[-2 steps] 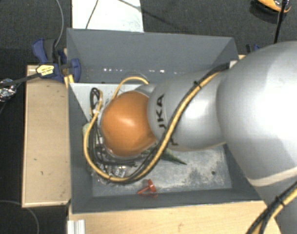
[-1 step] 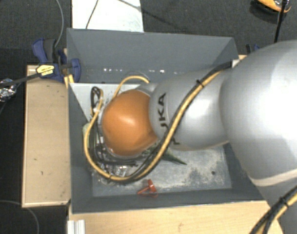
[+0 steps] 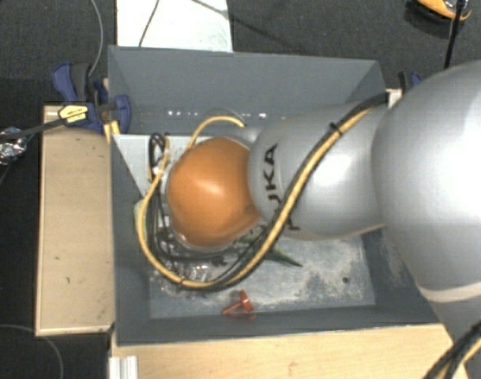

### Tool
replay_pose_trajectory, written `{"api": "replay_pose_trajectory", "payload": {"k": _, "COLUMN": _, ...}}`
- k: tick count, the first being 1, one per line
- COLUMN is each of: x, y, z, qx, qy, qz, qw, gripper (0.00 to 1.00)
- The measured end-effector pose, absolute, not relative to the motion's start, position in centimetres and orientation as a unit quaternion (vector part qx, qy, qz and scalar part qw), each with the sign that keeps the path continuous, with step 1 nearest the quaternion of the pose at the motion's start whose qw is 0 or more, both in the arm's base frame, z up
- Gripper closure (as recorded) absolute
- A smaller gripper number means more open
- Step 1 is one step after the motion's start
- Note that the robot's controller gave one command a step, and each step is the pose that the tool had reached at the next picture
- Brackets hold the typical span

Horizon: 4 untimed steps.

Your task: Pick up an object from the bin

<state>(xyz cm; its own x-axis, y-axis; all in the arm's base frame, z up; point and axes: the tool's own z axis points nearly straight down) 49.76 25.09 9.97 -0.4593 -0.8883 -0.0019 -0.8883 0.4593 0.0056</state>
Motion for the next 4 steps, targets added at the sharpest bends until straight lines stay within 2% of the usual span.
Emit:
{"api": "replay_pose_trajectory", "payload": {"k": 2, "x": 49.8, "y": 25.1, "z": 13.7, "qx": 0.519, "qy": -0.855, "qz": -0.003, "qw": -0.001, "gripper": 1.0}}
{"api": "replay_pose_trajectory", "payload": {"k": 4, "x": 50.0, "y": 25.2, "z": 15.9, "qx": 0.518, "qy": -0.855, "qz": -0.003, "qw": -0.003, "gripper": 1.0}}
